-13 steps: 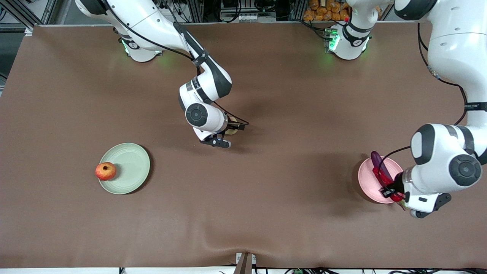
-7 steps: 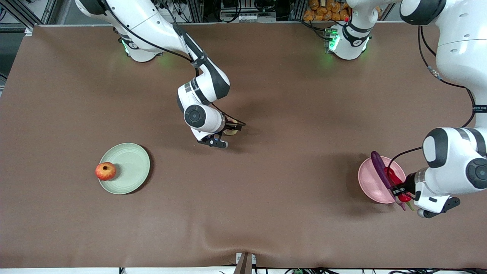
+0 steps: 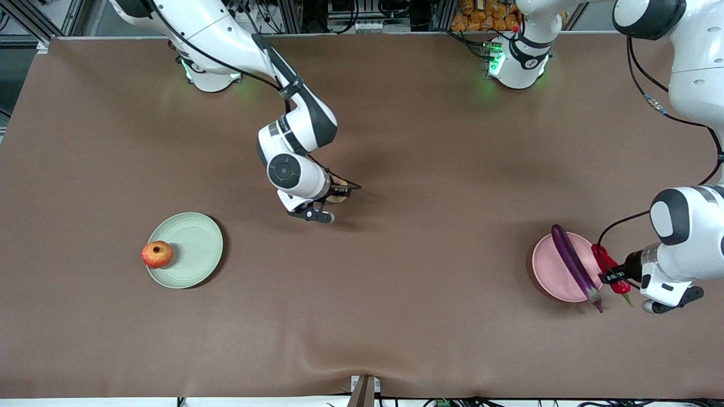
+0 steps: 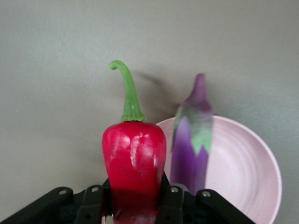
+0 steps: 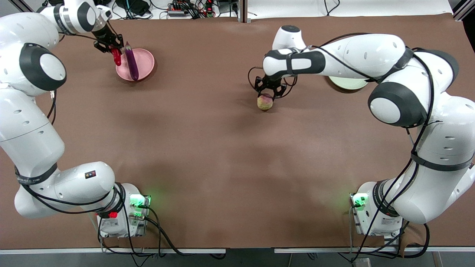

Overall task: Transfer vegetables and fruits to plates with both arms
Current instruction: 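Carry the peach to the green plate while the left gripper releases the pepper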

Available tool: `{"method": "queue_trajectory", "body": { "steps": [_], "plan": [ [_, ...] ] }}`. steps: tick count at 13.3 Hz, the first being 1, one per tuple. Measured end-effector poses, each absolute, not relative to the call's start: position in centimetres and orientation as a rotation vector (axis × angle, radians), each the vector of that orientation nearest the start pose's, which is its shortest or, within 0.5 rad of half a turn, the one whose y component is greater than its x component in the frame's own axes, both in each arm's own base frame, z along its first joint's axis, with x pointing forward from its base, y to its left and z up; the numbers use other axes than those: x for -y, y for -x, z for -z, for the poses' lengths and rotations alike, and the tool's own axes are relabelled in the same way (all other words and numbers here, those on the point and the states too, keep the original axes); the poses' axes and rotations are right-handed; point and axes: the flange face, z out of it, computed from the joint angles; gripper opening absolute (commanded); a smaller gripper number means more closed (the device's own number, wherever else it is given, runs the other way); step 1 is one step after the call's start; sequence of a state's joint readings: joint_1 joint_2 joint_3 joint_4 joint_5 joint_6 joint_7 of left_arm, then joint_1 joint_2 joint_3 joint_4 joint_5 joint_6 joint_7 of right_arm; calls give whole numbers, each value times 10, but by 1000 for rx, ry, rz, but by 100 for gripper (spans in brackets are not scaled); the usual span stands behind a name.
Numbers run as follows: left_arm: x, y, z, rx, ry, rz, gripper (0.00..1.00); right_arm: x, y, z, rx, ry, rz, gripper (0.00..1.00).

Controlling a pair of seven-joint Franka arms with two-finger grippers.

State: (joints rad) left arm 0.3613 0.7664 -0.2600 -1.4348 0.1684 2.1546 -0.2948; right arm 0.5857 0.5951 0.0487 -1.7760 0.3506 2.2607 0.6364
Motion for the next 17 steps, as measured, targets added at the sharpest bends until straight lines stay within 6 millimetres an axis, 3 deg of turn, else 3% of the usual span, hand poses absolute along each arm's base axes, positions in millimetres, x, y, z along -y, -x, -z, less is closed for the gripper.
{"method": "queue_trajectory", "body": {
  "steps": [3,5,7,8,9,11,12,13,14,16,17],
  "plan": [
    [-120,-704,-232,627,3160,-46,0,-346,-549,-244,-401,2910,-372,32],
    [-113,-705,-231,640,3183,-42,46,-292,-578,-266,-298,2895,-365,32],
    [-107,-706,-233,636,3195,-40,65,-219,-612,-284,-170,2874,-332,33],
    [-101,-707,-235,633,3209,-35,89,-182,-627,-291,-83,2882,-293,33],
    [-89,-710,-241,634,3230,-26,100,-146,-639,-295,18,2901,-252,33],
    [-69,-714,-257,649,3251,0,100,-86,-650,-291,198,2918,-213,34],
    [-58,-716,-270,639,3265,16,100,-62,-653,-282,268,2910,-214,38],
    [-44,-717,-285,631,3276,25,100,-44,-654,-271,328,2896,-217,62],
    [-29,-718,-303,615,3288,34,100,-30,-657,-259,376,2884,-216,96],
    [-2,-715,-336,568,3302,50,100,-18,-664,-247,423,2872,-208,100],
    [11,-713,-358,532,3308,65,100,-21,-670,-252,439,2871,-183,100]
  ]
}}
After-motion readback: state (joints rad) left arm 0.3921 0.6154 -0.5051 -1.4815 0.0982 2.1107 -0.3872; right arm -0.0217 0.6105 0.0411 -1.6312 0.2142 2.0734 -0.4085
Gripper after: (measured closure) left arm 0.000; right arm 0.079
